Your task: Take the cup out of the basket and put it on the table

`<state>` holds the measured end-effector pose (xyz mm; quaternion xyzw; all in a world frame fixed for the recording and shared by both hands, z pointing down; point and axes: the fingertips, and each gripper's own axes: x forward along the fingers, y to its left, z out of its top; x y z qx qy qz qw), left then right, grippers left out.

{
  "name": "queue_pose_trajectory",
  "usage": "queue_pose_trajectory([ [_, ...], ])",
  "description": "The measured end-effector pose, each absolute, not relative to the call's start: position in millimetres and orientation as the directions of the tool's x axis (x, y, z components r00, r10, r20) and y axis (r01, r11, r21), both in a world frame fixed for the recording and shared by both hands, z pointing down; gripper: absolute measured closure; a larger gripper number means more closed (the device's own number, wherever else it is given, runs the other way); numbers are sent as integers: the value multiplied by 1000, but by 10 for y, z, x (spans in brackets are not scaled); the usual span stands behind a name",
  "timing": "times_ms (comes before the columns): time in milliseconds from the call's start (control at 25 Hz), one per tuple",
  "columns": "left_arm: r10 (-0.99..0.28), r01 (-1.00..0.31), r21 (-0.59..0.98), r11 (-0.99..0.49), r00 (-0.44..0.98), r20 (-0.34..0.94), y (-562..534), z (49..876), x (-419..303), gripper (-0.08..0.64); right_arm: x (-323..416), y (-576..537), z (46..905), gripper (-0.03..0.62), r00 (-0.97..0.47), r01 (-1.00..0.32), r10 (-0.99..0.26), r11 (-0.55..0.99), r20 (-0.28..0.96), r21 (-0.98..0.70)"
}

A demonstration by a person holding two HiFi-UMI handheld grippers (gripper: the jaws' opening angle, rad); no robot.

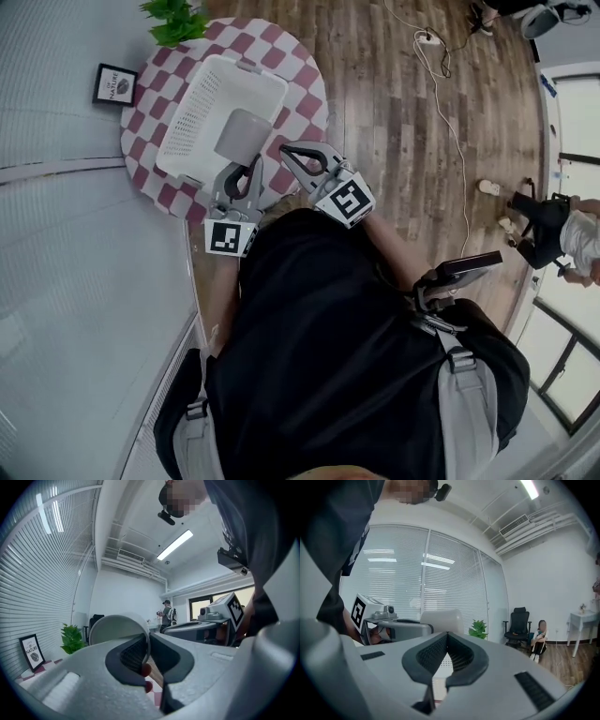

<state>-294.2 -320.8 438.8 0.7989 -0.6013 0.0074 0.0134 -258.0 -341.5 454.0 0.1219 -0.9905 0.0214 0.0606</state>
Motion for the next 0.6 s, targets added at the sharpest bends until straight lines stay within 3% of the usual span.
queue_pose_trajectory([
  [600, -945, -946, 16, -323, 323, 42, -3187, 4528, -2943, 534, -2661, -3344, 4550, 583, -961, -244, -244, 970, 132, 16],
])
